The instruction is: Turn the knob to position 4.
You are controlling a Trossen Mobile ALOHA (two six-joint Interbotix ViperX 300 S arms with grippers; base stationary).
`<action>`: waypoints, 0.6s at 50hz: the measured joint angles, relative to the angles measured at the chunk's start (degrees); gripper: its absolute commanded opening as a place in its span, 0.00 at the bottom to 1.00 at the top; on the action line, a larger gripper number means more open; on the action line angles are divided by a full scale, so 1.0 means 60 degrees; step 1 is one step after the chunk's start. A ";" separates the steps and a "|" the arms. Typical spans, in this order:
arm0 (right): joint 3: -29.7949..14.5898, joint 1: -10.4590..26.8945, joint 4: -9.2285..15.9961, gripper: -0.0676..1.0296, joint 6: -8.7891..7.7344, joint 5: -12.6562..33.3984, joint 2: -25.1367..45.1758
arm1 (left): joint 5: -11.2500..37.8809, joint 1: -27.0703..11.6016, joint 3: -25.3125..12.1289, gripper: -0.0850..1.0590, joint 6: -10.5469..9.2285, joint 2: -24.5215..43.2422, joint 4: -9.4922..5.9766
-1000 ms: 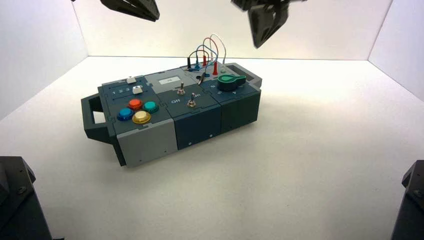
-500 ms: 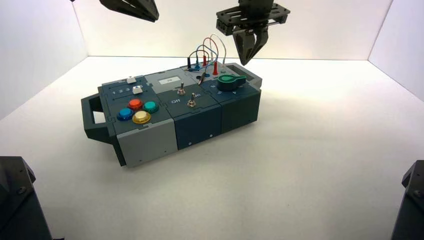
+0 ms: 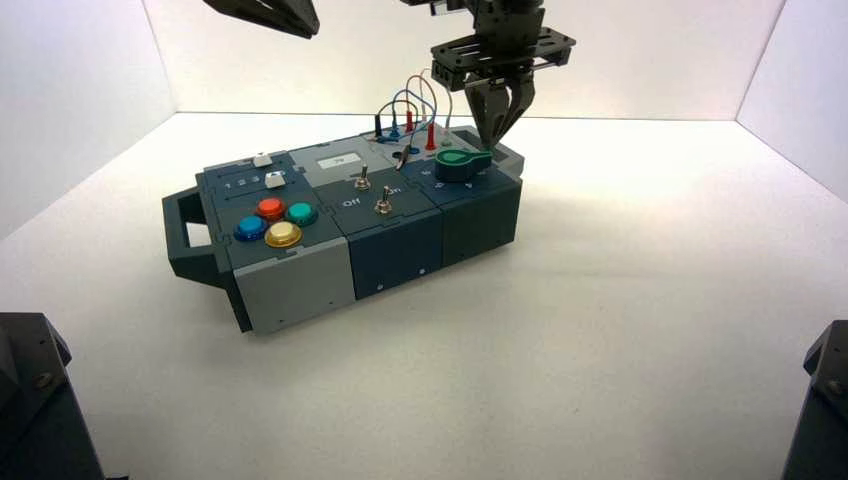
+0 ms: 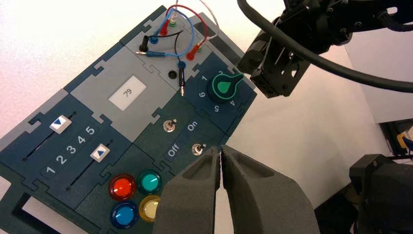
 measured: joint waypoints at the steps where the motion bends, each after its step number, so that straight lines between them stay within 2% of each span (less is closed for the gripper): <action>1: 0.0015 0.0000 0.0000 0.04 0.0000 0.0015 0.0000 | 0.0000 0.0000 0.0000 0.09 0.0000 0.0000 0.0000; 15: 0.0103 0.0103 0.0117 0.04 -0.0161 0.0322 0.0000 | 0.0015 0.0000 -0.0073 0.09 0.0000 0.0000 0.0000; 30: 0.0190 0.0249 0.0132 0.04 -0.0205 0.0601 0.0000 | 0.0015 0.0000 -0.0073 0.09 0.0000 0.0000 0.0000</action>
